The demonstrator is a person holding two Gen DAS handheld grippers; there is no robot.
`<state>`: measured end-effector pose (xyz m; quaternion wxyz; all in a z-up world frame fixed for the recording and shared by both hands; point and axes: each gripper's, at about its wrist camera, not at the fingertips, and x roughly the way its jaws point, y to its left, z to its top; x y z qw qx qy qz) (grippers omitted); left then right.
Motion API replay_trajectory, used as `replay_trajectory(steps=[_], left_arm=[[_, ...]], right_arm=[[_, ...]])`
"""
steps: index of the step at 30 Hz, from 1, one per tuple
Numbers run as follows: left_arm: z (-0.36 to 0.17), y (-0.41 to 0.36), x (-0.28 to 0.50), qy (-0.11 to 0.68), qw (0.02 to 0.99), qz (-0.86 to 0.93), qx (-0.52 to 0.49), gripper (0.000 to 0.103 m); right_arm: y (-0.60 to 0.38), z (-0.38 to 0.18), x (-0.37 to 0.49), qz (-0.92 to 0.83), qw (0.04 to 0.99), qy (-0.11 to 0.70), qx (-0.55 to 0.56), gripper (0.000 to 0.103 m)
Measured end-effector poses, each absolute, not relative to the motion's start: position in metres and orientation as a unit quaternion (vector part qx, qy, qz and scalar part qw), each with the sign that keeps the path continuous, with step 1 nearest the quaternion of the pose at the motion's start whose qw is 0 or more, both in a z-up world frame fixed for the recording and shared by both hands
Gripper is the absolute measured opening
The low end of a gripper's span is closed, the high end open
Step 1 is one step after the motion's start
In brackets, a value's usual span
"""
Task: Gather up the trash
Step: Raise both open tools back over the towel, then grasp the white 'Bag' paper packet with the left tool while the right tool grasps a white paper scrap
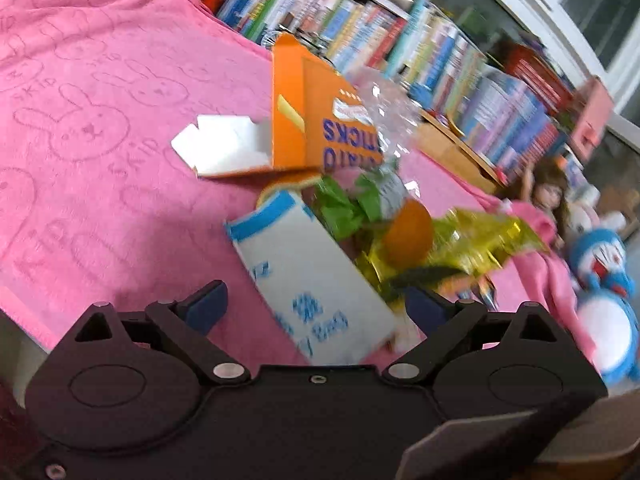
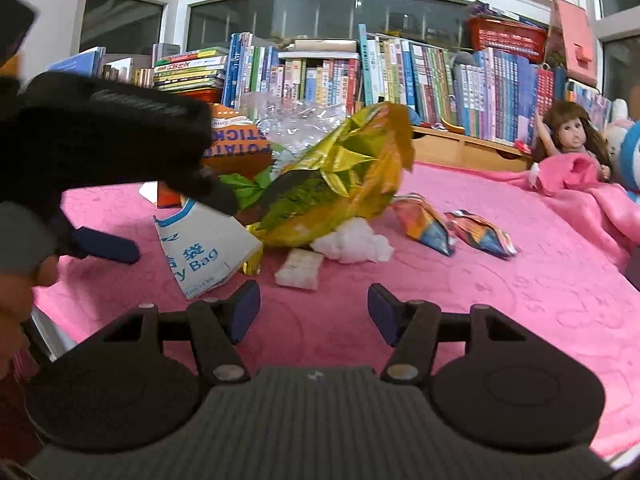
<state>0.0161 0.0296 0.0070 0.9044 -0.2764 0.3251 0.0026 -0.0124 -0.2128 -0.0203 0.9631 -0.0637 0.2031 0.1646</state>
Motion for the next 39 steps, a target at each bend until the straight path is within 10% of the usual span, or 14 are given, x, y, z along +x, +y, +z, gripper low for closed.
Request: replay_trajectory(steps=[10, 19, 30, 39], left_arm=[[0.000, 0.004, 0.046, 0.305, 0.923, 0.066, -0.225, 0.097], [-0.001, 0.017, 0.018, 0.275, 0.933, 0.043, -0.226, 0.056], [0.009, 0.034, -0.001, 0.285, 0.928, 0.002, -0.239, 0.021], [0.017, 0.045, -0.011, 0.286, 0.922, -0.010, -0.263, 0.034]], right_arm=[[-0.208, -0.026, 0.001, 0.160, 0.965, 0.204, -0.037, 0.058], [-0.217, -0.027, -0.004, 0.158, 0.967, 0.200, -0.010, 0.031], [-0.229, -0.019, -0.019, 0.147, 0.972, 0.185, 0.006, 0.031], [-0.233, -0.016, -0.027, 0.139, 0.975, 0.174, 0.005, 0.031]])
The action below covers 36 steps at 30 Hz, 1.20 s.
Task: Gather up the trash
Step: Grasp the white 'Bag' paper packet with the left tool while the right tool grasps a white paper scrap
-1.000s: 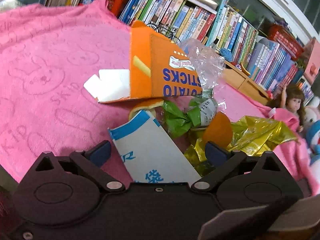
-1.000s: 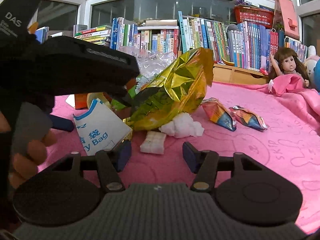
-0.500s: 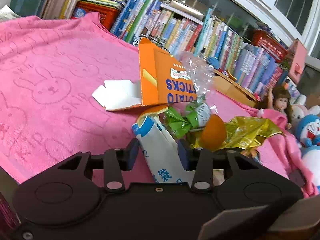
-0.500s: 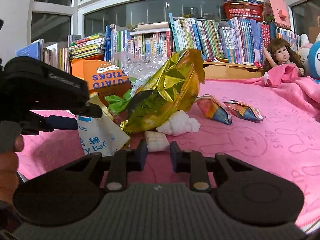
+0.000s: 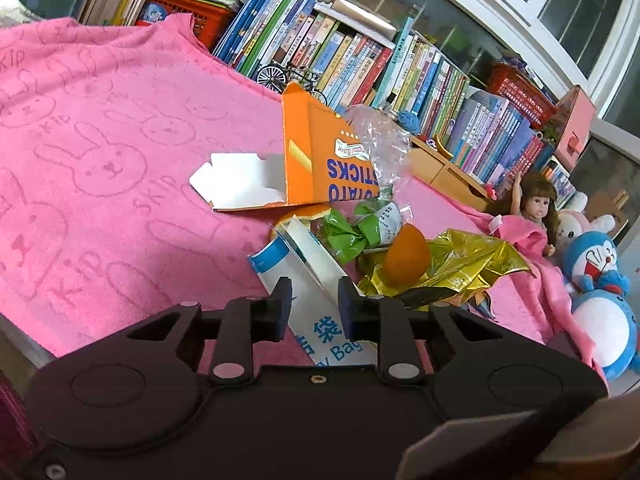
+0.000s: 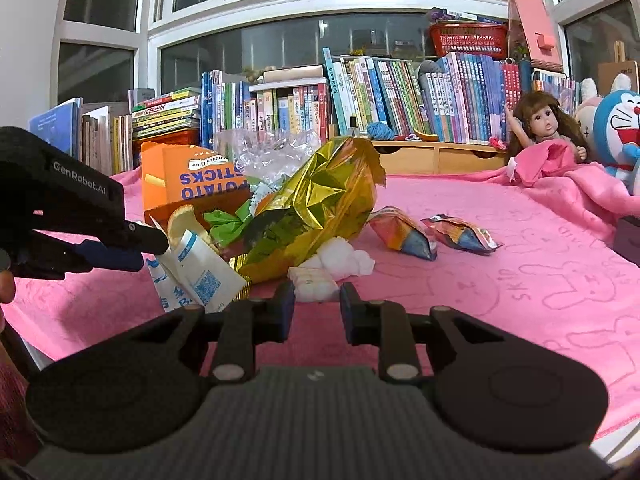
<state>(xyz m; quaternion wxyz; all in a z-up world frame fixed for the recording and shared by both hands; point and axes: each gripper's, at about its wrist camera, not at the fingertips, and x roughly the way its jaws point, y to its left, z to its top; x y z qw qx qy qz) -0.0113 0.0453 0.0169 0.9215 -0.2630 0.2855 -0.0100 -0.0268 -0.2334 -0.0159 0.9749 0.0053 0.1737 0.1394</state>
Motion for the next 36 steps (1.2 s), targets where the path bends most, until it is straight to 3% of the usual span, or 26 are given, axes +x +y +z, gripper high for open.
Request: replay_trajectory(steps=[2, 7, 9, 11, 18, 28, 33, 36], left_arm=[[0.012, 0.046, -0.005, 0.297, 0.913, 0.001, -0.279, 0.048], [0.000, 0.044, 0.010, 0.310, 0.898, 0.011, -0.312, 0.064], [0.001, 0.041, 0.015, 0.312, 0.897, 0.006, -0.314, 0.079], [0.001, 0.035, 0.019, 0.313, 0.895, 0.002, -0.317, 0.086], [0.001, 0.027, 0.025, 0.319, 0.897, -0.007, -0.306, 0.088], [0.006, 0.019, 0.023, 0.339, 0.915, -0.027, -0.215, 0.067], [0.008, 0.012, 0.022, 0.353, 0.922, -0.037, -0.153, 0.037], [0.008, 0.014, 0.020, 0.360, 0.916, -0.054, -0.171, 0.021]], right_arm=[[-0.233, -0.017, -0.027, 0.139, 0.974, 0.176, 0.007, 0.031], [-0.230, -0.022, -0.028, 0.150, 0.972, 0.181, -0.003, 0.031], [-0.228, -0.025, -0.029, 0.157, 0.970, 0.183, -0.008, 0.031], [-0.225, -0.026, -0.031, 0.170, 0.968, 0.182, -0.010, 0.031], [-0.207, -0.024, -0.038, 0.227, 0.958, 0.172, -0.022, 0.031], [-0.189, -0.025, -0.048, 0.261, 0.951, 0.161, -0.043, 0.030], [-0.186, -0.027, -0.052, 0.271, 0.948, 0.159, -0.054, 0.030], [-0.187, -0.028, -0.052, 0.270, 0.947, 0.163, -0.053, 0.030]])
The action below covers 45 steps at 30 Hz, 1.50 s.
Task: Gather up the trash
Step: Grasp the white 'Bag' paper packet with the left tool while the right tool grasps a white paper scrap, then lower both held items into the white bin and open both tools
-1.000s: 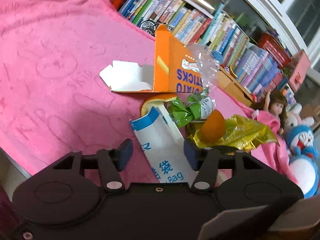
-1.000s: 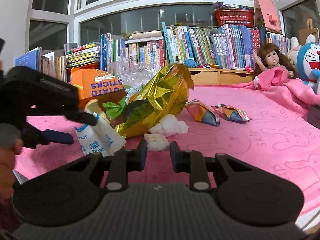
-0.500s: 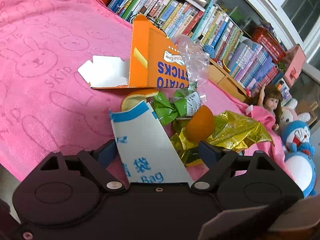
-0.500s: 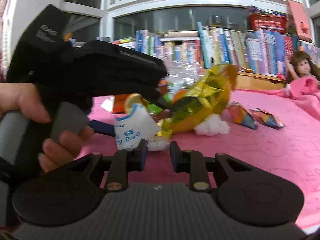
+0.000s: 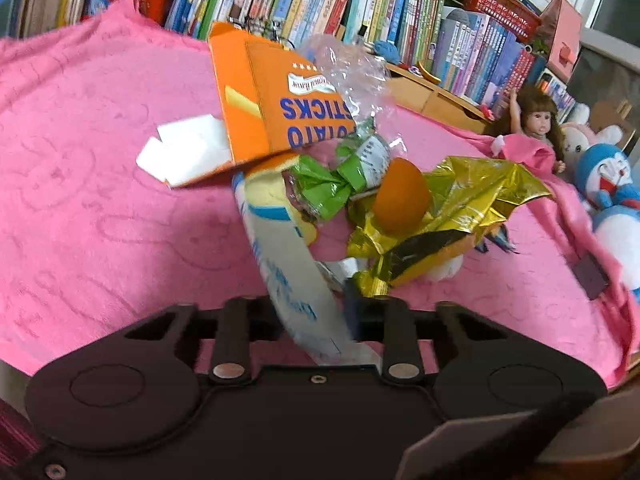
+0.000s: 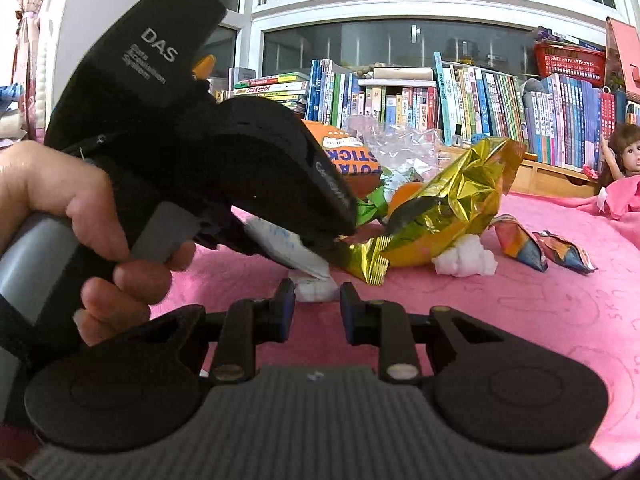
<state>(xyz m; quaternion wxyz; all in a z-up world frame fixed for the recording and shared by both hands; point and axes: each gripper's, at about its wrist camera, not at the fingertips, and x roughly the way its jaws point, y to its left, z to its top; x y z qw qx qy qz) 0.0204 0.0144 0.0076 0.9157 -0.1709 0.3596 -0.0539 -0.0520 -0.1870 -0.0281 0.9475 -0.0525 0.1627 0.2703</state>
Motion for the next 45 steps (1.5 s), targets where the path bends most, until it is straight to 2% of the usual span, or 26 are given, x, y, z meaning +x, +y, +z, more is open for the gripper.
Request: replay_trajectory(steps=[5, 10, 11, 13, 14, 15, 17, 19, 23, 25, 26, 27, 28, 29, 40, 45], left_arm=[[0.010, 0.017, 0.014, 0.354, 0.916, -0.067, -0.177, 0.015], [0.018, 0.014, 0.001, 0.338, 0.925, -0.080, -0.151, 0.014], [0.018, 0.014, -0.001, 0.336, 0.927, -0.085, -0.144, 0.017], [0.017, 0.014, -0.005, 0.332, 0.929, -0.082, -0.139, 0.033], [0.016, 0.014, -0.006, 0.331, 0.930, -0.077, -0.137, 0.050], [0.015, 0.015, -0.007, 0.331, 0.931, -0.071, -0.136, 0.056], [0.013, 0.018, -0.007, 0.330, 0.931, -0.063, -0.141, 0.056], [0.010, 0.024, -0.006, 0.329, 0.929, -0.059, -0.161, 0.053], [0.006, 0.034, -0.002, 0.332, 0.924, -0.040, -0.189, 0.022], [0.006, 0.038, -0.001, 0.334, 0.922, -0.038, -0.194, 0.019], [0.005, 0.040, -0.001, 0.336, 0.921, -0.039, -0.195, 0.016], [0.005, 0.040, -0.002, 0.337, 0.921, -0.040, -0.193, 0.010], [0.006, 0.041, -0.003, 0.336, 0.921, -0.040, -0.191, 0.009], [0.007, 0.041, -0.005, 0.334, 0.923, -0.040, -0.189, 0.008], [0.021, 0.016, -0.050, 0.342, 0.928, -0.086, -0.123, 0.004], [0.012, 0.009, -0.085, 0.383, 0.907, -0.116, -0.131, 0.004]], right_arm=[[-0.193, -0.030, -0.056, 0.255, 0.952, 0.163, -0.052, 0.030], [-0.202, -0.029, -0.059, 0.229, 0.958, 0.164, -0.058, 0.030], [-0.204, -0.029, -0.060, 0.221, 0.959, 0.165, -0.060, 0.031], [-0.206, -0.030, -0.061, 0.207, 0.962, 0.163, -0.067, 0.032], [-0.207, -0.030, -0.062, 0.201, 0.964, 0.160, -0.067, 0.048], [-0.208, -0.030, -0.061, 0.200, 0.964, 0.159, -0.066, 0.051], [-0.208, -0.029, -0.058, 0.205, 0.964, 0.161, -0.060, 0.058], [-0.207, -0.028, -0.055, 0.210, 0.963, 0.162, -0.057, 0.063], [-0.196, -0.031, -0.047, 0.218, 0.960, 0.162, -0.065, 0.064], [-0.192, -0.032, -0.043, 0.219, 0.959, 0.165, -0.068, 0.064], [-0.192, -0.032, -0.041, 0.220, 0.959, 0.169, -0.065, 0.058], [-0.192, -0.031, -0.041, 0.224, 0.958, 0.171, -0.061, 0.045], [-0.193, -0.031, -0.042, 0.224, 0.957, 0.173, -0.056, 0.033], [-0.194, -0.030, -0.043, 0.223, 0.957, 0.175, -0.055, 0.032], [-0.226, -0.024, -0.075, 0.204, 0.961, 0.184, -0.035, 0.031], [-0.249, -0.025, -0.106, 0.183, 0.961, 0.207, -0.019, 0.030]])
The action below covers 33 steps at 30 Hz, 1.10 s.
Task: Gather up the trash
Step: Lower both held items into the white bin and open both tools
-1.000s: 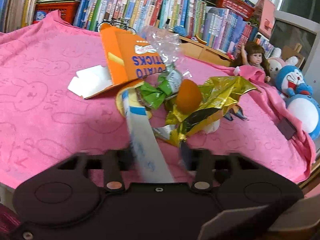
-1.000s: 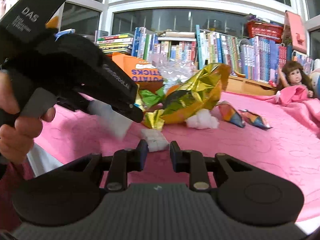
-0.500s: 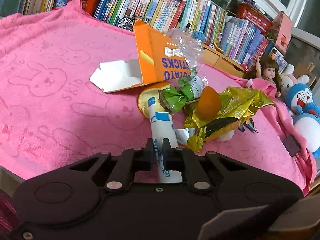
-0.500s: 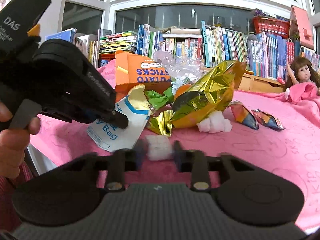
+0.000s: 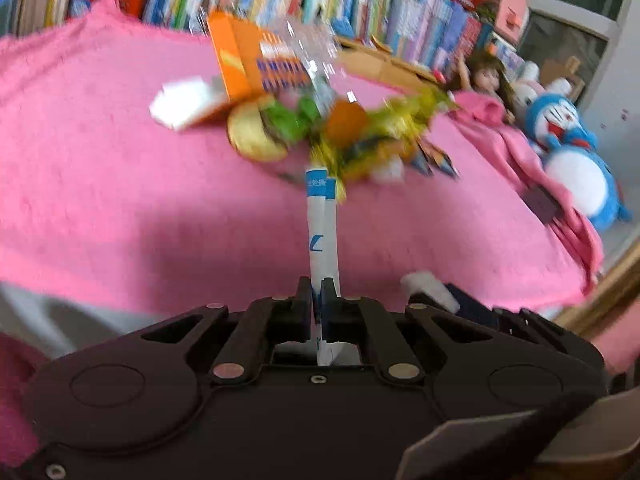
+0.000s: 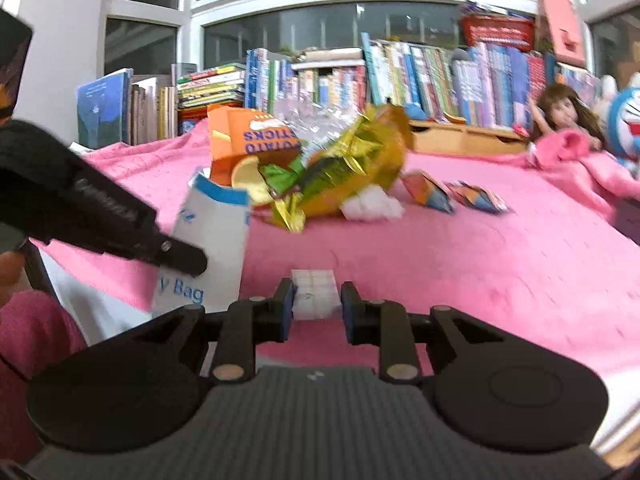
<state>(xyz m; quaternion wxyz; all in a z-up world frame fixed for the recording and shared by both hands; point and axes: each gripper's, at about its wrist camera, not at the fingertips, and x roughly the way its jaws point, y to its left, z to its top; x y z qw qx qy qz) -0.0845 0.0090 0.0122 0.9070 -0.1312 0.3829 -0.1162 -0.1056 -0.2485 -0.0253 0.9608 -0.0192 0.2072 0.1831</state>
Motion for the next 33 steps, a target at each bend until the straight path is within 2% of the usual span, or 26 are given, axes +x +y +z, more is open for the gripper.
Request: replay_trajectory(steps=[11, 18, 28, 33], left_arm=[[-0.060, -0.020, -0.108, 0.504, 0.853, -0.120, -0.062, 0.004], [-0.109, -0.023, -0.104, 0.562, 0.819, -0.099, -0.059, 0.004], [-0.115, -0.021, -0.093, 0.567, 0.816, -0.096, -0.059, 0.005], [-0.114, -0.023, -0.092, 0.566, 0.816, -0.100, -0.060, 0.010]], right_arm=[[-0.268, -0.078, -0.119, 0.146, 0.928, 0.342, 0.034, 0.031], [-0.267, -0.123, -0.108, 0.129, 0.893, 0.426, 0.064, 0.031], [-0.271, -0.131, -0.104, 0.125, 0.885, 0.442, 0.078, 0.032], [-0.273, -0.132, -0.102, 0.124, 0.885, 0.442, 0.081, 0.034]])
